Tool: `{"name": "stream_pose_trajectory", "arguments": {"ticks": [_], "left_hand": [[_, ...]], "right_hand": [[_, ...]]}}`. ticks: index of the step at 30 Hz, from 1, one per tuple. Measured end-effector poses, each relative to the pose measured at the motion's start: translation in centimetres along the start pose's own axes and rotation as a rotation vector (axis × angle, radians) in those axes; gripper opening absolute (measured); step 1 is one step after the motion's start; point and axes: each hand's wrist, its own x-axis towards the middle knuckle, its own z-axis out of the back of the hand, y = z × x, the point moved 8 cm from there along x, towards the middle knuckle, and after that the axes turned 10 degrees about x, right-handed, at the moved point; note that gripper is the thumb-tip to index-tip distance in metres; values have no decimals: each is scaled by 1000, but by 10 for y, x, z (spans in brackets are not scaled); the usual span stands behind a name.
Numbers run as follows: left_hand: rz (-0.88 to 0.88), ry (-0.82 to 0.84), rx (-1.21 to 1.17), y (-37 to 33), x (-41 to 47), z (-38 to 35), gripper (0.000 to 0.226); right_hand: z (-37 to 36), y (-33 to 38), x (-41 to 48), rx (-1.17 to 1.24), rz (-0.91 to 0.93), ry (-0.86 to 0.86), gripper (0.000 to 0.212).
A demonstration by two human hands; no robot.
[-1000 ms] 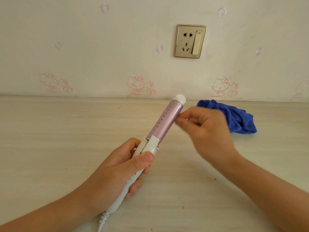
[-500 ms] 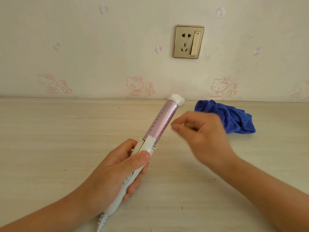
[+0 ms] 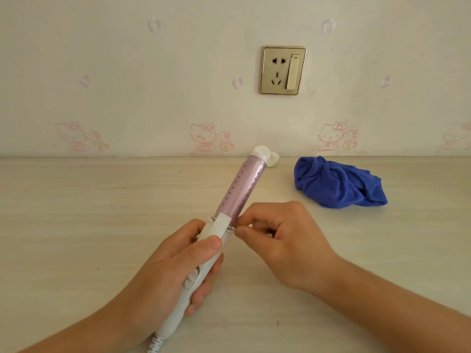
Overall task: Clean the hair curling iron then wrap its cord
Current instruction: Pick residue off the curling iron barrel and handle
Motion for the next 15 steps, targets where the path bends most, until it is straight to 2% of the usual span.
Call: {"name": "stream_pose_trajectory", "arguments": {"ticks": [2, 6, 7, 10, 12, 15], "left_hand": [[1, 0, -4, 0, 1, 0, 43], [-1, 7, 17, 1, 2, -1, 41], [1, 0, 10, 2, 2, 0, 42], [2, -17, -11, 3, 3, 3, 44], [0, -22, -25, 3, 4, 4, 44], [3, -5, -12, 4, 5, 2, 43]], "right_hand": [[5, -1, 4, 4, -10, -26, 12], [54, -21, 17, 83, -115, -278, 16], [54, -23, 16, 95, -121, -276, 16], [14, -8, 4, 52, -54, -76, 13], [1, -4, 0, 40, -26, -16, 12], [35, -17, 14, 54, -92, -185, 15]]}}
